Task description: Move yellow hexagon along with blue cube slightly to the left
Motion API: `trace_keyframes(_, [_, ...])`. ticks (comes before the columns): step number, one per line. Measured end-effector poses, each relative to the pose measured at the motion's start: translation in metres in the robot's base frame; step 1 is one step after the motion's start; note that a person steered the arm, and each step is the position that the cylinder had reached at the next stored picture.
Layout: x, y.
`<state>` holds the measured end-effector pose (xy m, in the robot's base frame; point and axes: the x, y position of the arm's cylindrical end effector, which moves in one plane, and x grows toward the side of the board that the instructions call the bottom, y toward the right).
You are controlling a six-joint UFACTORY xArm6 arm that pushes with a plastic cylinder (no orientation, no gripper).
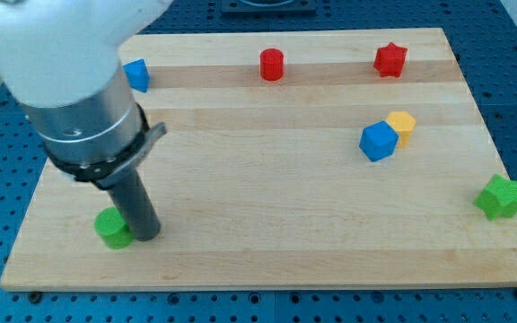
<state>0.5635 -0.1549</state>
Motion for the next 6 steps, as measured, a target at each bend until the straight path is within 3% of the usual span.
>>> trace_keyframes(3, [0.005, -0.043])
trace_keyframes(4, [-0.01, 0.005])
trace_keyframes(6, [-0.027, 0.033])
